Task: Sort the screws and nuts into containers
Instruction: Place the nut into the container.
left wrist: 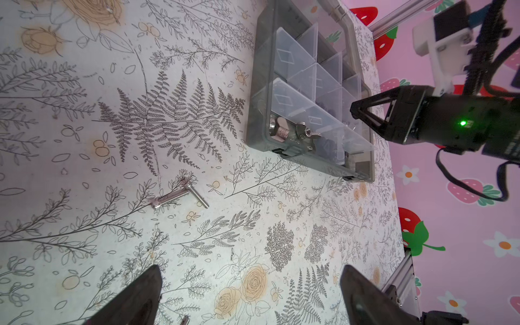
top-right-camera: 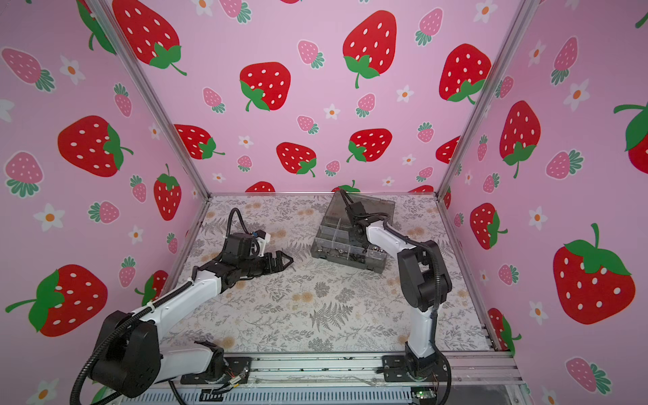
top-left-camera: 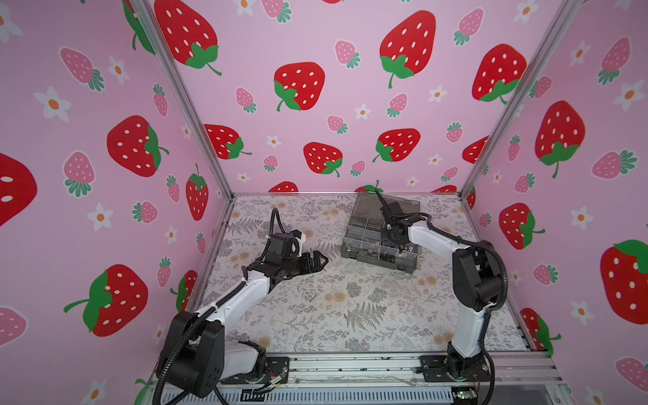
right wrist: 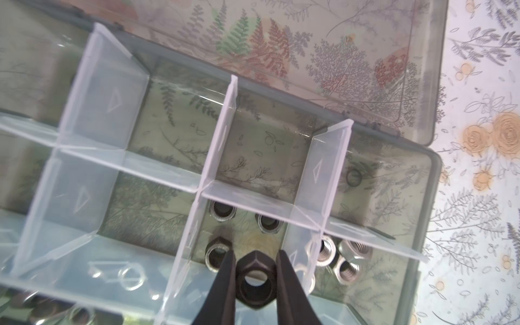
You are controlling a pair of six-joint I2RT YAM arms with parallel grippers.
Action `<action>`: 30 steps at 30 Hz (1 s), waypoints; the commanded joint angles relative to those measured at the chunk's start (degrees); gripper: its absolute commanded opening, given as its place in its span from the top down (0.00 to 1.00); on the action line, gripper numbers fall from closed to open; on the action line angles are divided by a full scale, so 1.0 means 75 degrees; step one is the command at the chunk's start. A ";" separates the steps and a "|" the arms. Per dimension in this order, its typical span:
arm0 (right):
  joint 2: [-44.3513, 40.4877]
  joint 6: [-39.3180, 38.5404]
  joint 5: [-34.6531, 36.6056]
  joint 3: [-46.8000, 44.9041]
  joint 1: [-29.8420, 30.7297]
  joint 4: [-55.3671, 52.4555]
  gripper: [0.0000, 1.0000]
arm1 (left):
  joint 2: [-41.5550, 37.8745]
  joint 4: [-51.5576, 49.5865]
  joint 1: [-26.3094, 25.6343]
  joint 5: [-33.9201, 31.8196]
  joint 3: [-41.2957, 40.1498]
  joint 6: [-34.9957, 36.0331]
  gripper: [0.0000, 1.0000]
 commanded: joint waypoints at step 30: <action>-0.2106 -0.0346 -0.0876 -0.1216 -0.0063 0.0976 0.00 | 0.2077 -0.3410 0.0003 -0.4766 0.2470 -0.3532 0.32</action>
